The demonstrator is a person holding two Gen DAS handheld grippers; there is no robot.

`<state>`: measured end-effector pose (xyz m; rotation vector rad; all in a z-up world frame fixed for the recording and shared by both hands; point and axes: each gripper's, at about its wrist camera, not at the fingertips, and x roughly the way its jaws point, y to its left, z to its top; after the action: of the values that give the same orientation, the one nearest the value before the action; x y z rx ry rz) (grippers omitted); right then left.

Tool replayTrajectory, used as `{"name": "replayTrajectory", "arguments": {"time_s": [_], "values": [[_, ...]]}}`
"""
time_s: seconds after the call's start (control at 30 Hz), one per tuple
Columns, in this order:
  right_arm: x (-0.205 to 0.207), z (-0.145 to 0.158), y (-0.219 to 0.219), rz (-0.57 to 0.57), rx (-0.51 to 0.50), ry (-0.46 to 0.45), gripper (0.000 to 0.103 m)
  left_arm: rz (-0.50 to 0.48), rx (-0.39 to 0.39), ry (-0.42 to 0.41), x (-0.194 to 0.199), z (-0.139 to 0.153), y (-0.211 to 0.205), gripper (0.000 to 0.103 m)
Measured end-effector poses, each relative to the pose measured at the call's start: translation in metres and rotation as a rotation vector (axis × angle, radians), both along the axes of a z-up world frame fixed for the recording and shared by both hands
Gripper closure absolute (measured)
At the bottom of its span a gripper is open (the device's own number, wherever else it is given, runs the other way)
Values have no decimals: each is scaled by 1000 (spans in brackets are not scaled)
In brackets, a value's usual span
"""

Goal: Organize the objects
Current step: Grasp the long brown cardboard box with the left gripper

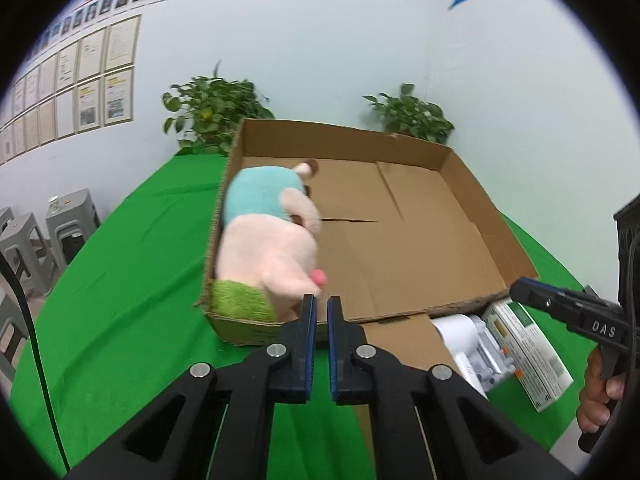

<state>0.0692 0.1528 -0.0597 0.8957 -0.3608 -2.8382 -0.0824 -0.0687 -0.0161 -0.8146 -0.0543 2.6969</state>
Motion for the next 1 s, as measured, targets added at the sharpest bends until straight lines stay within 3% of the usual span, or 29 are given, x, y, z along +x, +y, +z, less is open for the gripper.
{"name": "replayTrajectory", "arguments": {"time_s": [0.07, 0.1, 0.13, 0.2, 0.4, 0.7, 1.0], "values": [[1, 2, 3, 7, -18, -1, 57, 2, -16, 4, 0, 1, 7, 97], [3, 3, 5, 8, -29, 0, 15, 9, -23, 0, -1, 1, 9, 83], [4, 3, 5, 8, -38, 9, 2, 13, -24, -4, -1, 2, 10, 50], [6, 2, 5, 10, -38, 13, 0, 22, 12, 5, 1, 3, 8, 16], [10, -8, -3, 88, -44, -14, 0, -13, 87, -47, 0, 0, 5, 16], [55, -38, -60, 469, -117, -88, 0, -169, 202, -246, 11, -36, 10, 17], [53, -69, -79, 419, -61, -181, 0, -218, 306, -436, 23, -87, 17, 24]]}}
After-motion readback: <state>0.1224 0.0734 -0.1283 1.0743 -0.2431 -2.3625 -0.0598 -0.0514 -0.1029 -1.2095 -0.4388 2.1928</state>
